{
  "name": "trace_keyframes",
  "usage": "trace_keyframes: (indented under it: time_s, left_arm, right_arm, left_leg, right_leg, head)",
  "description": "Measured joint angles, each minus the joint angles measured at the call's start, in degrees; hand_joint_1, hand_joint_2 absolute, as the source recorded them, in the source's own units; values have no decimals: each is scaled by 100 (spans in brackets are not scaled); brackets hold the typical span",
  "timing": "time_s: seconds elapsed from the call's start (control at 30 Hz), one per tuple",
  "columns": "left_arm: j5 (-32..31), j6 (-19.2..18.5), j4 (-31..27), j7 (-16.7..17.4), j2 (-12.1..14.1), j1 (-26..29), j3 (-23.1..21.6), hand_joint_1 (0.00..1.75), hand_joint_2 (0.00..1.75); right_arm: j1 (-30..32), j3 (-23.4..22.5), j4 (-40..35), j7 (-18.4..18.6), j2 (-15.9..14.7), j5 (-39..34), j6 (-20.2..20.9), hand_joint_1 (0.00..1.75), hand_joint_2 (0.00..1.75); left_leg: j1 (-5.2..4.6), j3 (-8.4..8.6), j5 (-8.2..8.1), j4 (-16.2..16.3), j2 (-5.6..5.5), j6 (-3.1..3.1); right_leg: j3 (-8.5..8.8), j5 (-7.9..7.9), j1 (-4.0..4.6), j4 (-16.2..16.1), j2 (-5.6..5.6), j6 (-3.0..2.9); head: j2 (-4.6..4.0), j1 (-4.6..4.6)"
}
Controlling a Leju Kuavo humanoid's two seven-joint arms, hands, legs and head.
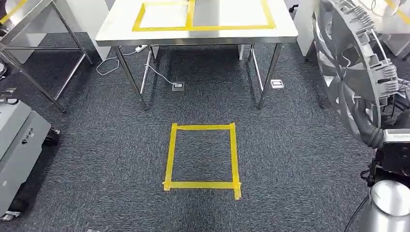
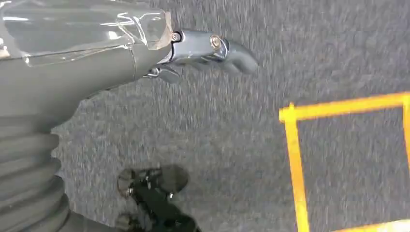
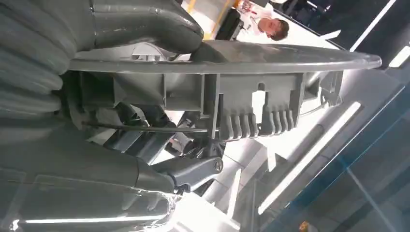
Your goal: Take the parts from the cabinet and place them on the table.
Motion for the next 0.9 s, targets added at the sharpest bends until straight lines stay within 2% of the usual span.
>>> trace_keyframes:
  time_s: [0.03,0.07,0.1,0.13,0.2,0.23,0.27,0.3,0.33,0.37,0.4,0.47,0.5,0.53,0.57,0.6,0.63,0.67,0.73,0.77,0.8,0.83,0.9]
  left_arm:
    - [2,-2,0,-2,6,5,2,0,175]
    - [2,-2,-2,-2,17,6,4,0,175]
    - [2,-9,-4,0,11,9,7,0,175]
    - [2,-31,-7,0,-18,0,4,0,175]
    - [2,-79,-9,13,-39,-11,2,0,175]
    - [0,-92,-9,13,-70,-16,-2,0,175]
    - [0,-96,-9,15,-83,-15,-2,0,175]
    - [0,-103,-9,18,-92,-14,-2,0,175]
    - [0,-107,-9,17,-101,-9,0,0,175]
    - [0,-114,-9,20,-112,-5,2,0,175]
    - [0,-114,-9,20,-112,-6,2,0,175]
    - [0,-116,-31,20,-103,-2,7,0,175]
    - [0,-116,-31,20,-103,0,4,0,175]
    - [0,-116,-31,20,-103,1,4,0,175]
    - [0,-114,-31,20,-103,3,7,0,175]
    - [0,-114,-48,20,-90,7,7,0,175]
    - [0,-112,-48,20,-103,2,7,0,175]
    - [2,-114,-48,20,-103,2,7,0,175]
    - [0,-114,-48,20,-103,0,4,0,175]
    - [0,-123,-48,20,-103,1,4,0,175]
    - [0,-127,-48,20,-107,7,5,0,175]
    - [0,-127,-48,20,-109,8,7,0,175]
    - [0,-129,-53,20,-107,3,4,0,175]
  right_arm:
    - [9,0,0,2,4,4,0,171,175]
    - [10,0,-2,2,2,9,0,171,175]
    - [20,0,2,4,-2,9,-2,171,175]
    - [3,7,9,0,-13,15,-2,171,175]
    - [-36,13,13,-6,-22,15,-4,171,175]
    - [-33,13,15,-9,-24,17,-4,171,175]
    - [-27,15,26,-9,-24,20,-4,171,175]
    - [-26,18,33,-4,-24,26,-4,171,175]
    - [-24,18,39,4,-24,35,-4,171,175]
    - [-26,18,44,7,-26,33,-4,171,175]
    - [-32,20,44,4,-26,33,-4,171,175]
    - [-43,26,52,-4,-26,31,-4,171,175]
    - [-36,26,61,2,-26,42,-7,171,175]
    - [-34,26,61,7,-22,44,-4,171,175]
    - [-27,26,63,7,-18,48,-7,171,175]
    - [-27,26,66,7,-18,48,-7,171,175]
    - [-34,24,66,7,-18,46,-7,171,175]
    - [-40,24,66,4,-18,48,-7,171,175]
    - [-47,22,66,4,-15,48,-7,171,175]
    - [-46,22,68,4,-15,50,-7,171,175]
    - [-41,22,68,4,-15,50,-7,171,175]
    - [-41,22,68,4,-13,50,-7,171,175]
    - [-56,22,68,4,-13,52,-6,171,175]
  left_leg:
    - [-14,10,-4,-16,-2,9]
    - [-20,91,25,-146,-4,49]
    - [79,299,139,-396,-2,-4]
    - [63,385,179,-508,-13,32]
    - [61,403,170,-509,-10,14]
    - [57,406,154,-506,-26,7]
    - [57,408,139,-500,-40,-6]
    - [61,418,123,-487,-54,-23]
    - [72,431,96,-465,-71,-54]
    - [86,436,50,-406,-82,-90]
    - [94,428,-13,-320,-95,-133]
    - [41,354,-133,-140,-102,-215]
    - [46,347,-133,-141,-101,-225]
    - [51,344,-136,-144,-101,-228]
    - [58,339,-153,-131,-99,-237]
    - [79,317,-208,-79,-97,-280]
    - [90,233,-314,97,-78,-334]
    - [116,81,-477,424,-61,-374]
    - [169,-481,-866,1449,-38,-428]
    - [177,-667,-896,1729,-31,-437]
    - [182,-717,-794,1727,-30,-430]
    - [183,-622,-538,1425,-32,-410]
    - [163,-167,60,377,-34,-314]
  right_leg:
    - [13,7,-23,-33,-10,20]
    - [69,31,9,-112,-10,63]
    - [62,0,14,-56,-25,50]
    - [-28,-109,38,154,-11,19]
    - [-438,-409,42,939,-8,-16]
    - [-658,-535,38,1317,-7,-9]
    - [-813,-563,37,1544,-9,27]
    - [-806,-465,26,1444,-11,89]
    - [-655,-260,4,1076,-12,173]
    - [-403,1,-23,518,-15,258]
    - [-144,218,-52,-16,-21,317]
    - [-96,189,-25,-80,-11,151]
    - [-110,176,-13,-50,-11,103]
    - [-109,162,7,-33,-8,76]
    - [-104,163,-11,-38,-6,61]
    - [-83,159,-52,-46,1,32]
    - [-59,140,-61,-49,-5,2]
    - [-49,132,-60,-49,-4,-11]
    - [-47,114,-50,-45,-2,-35]
    - [-43,106,-47,-44,-1,-44]
    - [-27,97,-43,-45,4,-50]
    - [0,81,-41,-46,11,-55]
    - [77,43,-23,-56,19,-47]
  head:
    - [0,9]
    - [0,-5]
    - [0,24]
    - [0,35]
    - [0,37]
    - [0,28]
    - [0,35]
    - [0,35]
    - [0,35]
    - [0,35]
    - [0,33]
    - [0,26]
    - [0,22]
    - [0,37]
    - [0,28]
    - [0,35]
    - [0,3]
    - [0,-11]
    - [0,-4]
    - [0,-7]
    - [0,-7]
    - [0,-4]
    - [0,-7]
